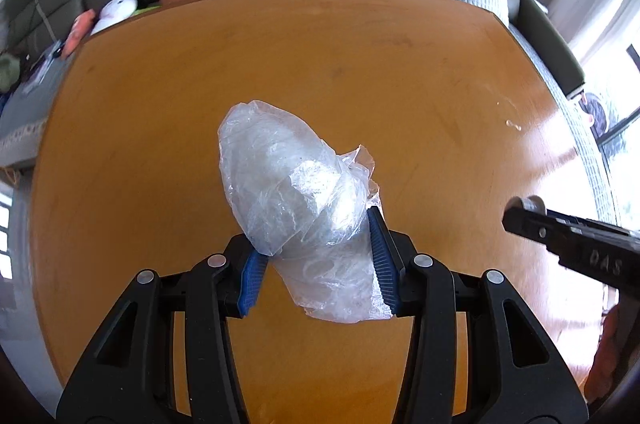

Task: Collect trash
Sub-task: 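Grasp the white cup with the right tool while the left tool grasps the clear plastic bag, then carry the cup and bag over the black bin and open both tools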

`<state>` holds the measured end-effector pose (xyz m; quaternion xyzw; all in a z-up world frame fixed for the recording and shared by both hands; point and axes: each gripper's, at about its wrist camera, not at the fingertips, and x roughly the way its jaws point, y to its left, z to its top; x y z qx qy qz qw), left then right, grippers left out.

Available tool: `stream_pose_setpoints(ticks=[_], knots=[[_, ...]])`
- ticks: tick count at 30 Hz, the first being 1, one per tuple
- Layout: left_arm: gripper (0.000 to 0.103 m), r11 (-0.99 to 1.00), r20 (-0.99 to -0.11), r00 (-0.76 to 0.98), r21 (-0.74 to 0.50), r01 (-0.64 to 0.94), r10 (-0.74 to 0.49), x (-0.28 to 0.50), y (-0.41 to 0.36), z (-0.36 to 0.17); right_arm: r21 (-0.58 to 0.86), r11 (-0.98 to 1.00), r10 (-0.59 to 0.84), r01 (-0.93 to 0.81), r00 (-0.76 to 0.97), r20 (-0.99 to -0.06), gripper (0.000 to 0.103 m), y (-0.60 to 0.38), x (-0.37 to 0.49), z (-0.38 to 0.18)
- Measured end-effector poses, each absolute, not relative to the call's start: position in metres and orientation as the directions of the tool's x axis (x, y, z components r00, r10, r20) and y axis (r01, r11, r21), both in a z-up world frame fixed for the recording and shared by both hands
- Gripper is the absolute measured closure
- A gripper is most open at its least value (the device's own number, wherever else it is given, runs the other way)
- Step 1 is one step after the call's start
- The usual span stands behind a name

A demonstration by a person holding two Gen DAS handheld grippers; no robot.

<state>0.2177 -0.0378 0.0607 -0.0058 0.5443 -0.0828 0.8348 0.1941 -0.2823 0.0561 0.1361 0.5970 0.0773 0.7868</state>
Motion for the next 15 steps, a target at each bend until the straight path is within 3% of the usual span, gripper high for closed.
stream_pose_setpoints(ticks=[15], knots=[[0.057,0.99,-0.894,0.439,-0.13,-0.055,-0.093,0.13,0.088,0.07,0.3,0.931,0.342,-0.21,0.209,-0.916,0.069,-0.135,0.149,0.072]])
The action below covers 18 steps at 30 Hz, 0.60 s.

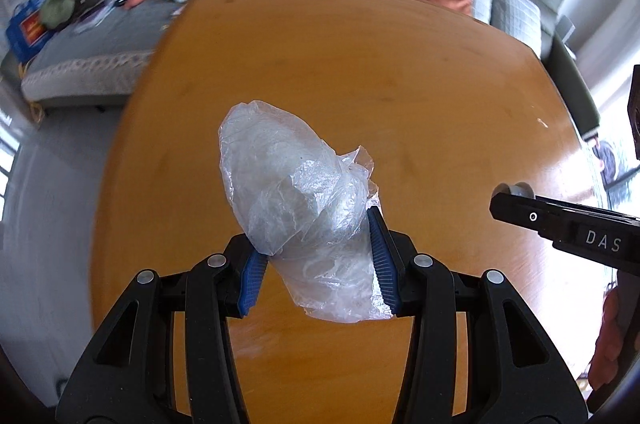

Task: Collect trash
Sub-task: 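Carry the cup and bag over the black bin and open both tools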

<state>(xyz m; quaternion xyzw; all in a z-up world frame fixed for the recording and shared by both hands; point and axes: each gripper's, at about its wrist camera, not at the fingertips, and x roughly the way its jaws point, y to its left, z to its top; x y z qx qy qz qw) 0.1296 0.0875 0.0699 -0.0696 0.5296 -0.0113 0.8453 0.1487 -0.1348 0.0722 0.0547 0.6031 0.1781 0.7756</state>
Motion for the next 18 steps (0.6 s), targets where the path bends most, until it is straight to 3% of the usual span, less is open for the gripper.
stream_pose_setpoints(ticks=[18], knots=[[0.057,0.927,-0.884,0.466,-0.149,-0.343,0.031,0.02,0.244,0.069,0.255,0.802,0.365,-0.541,0.106,-0.925,0.069,0.074,0.089,0.079]])
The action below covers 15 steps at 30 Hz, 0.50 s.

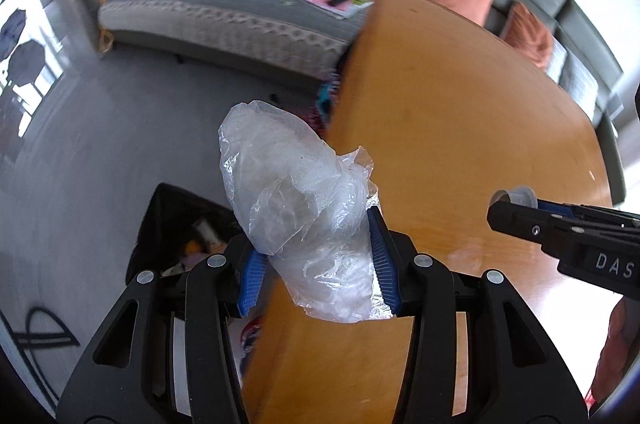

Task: Collect trash
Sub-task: 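Carry the cup and bag over the black bin and open both tools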

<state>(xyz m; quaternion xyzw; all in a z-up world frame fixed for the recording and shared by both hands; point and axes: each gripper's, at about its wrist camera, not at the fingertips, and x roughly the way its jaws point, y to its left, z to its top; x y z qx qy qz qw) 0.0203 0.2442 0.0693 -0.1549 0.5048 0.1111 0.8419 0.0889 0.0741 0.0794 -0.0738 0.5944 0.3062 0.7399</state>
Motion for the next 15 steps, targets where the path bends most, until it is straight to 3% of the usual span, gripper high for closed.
stream_pose_setpoints(ticks=[15], knots=[[0.057,0.785,-0.917,0.376,-0.136,-0.605,0.131,-0.076,0.374,0.034,0.257,0.624,0.361,-0.738,-0.019,-0.932,0.069,0.238,0.02,0.051]])
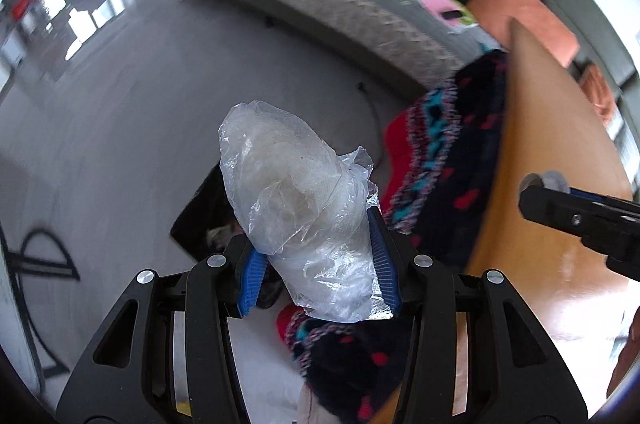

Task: Collect trash

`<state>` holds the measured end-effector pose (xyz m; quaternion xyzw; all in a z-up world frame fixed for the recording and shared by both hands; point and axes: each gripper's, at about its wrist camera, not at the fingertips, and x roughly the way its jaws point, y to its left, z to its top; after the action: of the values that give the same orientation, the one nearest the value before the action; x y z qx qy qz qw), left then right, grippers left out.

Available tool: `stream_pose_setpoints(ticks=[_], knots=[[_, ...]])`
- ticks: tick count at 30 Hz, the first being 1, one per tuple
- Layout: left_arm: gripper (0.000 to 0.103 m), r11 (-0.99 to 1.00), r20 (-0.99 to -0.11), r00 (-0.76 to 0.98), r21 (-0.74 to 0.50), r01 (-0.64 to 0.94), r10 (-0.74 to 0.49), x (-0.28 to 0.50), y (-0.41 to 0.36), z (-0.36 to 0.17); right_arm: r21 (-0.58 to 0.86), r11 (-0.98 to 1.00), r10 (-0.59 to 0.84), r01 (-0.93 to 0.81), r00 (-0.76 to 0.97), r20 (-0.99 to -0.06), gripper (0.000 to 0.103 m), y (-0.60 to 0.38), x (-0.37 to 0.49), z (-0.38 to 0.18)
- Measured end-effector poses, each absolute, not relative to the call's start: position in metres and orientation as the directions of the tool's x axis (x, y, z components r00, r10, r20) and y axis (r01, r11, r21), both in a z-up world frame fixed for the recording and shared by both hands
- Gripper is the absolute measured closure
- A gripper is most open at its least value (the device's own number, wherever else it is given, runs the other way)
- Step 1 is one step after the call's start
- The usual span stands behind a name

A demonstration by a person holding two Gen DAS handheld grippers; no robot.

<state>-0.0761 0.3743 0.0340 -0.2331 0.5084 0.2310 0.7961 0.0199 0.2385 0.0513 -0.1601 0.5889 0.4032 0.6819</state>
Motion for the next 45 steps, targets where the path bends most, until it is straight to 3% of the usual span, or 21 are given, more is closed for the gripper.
stream_pose_setpoints(ticks=[4,5,6,7,8,18,26,31,45], knots=[[0.057,0.745,-0.931,0.331,-0.11,-0.658,0.155,-0.099,0.401,0.021,0.264,0.573,0.35,-0.776,-0.06,-0.935,0.066,0.278,0.003,0.04],[0.047,0.739,-0.935,0.318,-0.102,-0.666,0.157,-0.102,0.408,0.018,0.257,0.565,0.341,-0.784,-0.062,-0.938,0.058,0.288,0.002,0.038],[0.02,0.73,-0.942,0.295,-0.09,-0.678,0.158,-0.107,0.417,0.014,0.244,0.561,0.339,-0.791,-0.05,-0.94,0.041,0.298,0.0,0.037],[0.007,0.718,-0.947,0.274,-0.073,-0.693,0.168,-0.11,0.425,0.011,0.234,0.557,0.347,-0.797,-0.033,-0.937,0.038,0.304,-0.001,0.039],[0.006,0.705,-0.944,0.268,-0.058,-0.707,0.191,-0.114,0.43,0.012,0.224,0.553,0.35,-0.803,-0.02,-0.937,0.038,0.304,-0.001,0.04],[0.006,0.649,-0.941,0.247,-0.04,-0.76,0.231,-0.129,0.453,0.017,0.222,0.551,0.361,-0.805,-0.01,-0.933,0.037,0.299,-0.001,0.044],[0.006,0.7,-0.933,0.267,-0.024,-0.714,0.241,-0.113,0.438,0.025,0.236,0.573,0.381,-0.785,0.0,-0.925,0.024,0.264,0.004,0.054],[0.006,0.733,-0.925,0.293,-0.024,-0.68,0.242,-0.101,0.419,0.036,0.252,0.602,0.426,-0.758,0.038,-0.904,0.016,0.23,0.01,0.071],[0.006,0.88,-0.888,0.421,-0.04,-0.473,0.186,-0.037,0.304,0.076,0.222,0.769,0.433,-0.6,0.232,-0.871,0.015,0.074,0.056,0.096]])
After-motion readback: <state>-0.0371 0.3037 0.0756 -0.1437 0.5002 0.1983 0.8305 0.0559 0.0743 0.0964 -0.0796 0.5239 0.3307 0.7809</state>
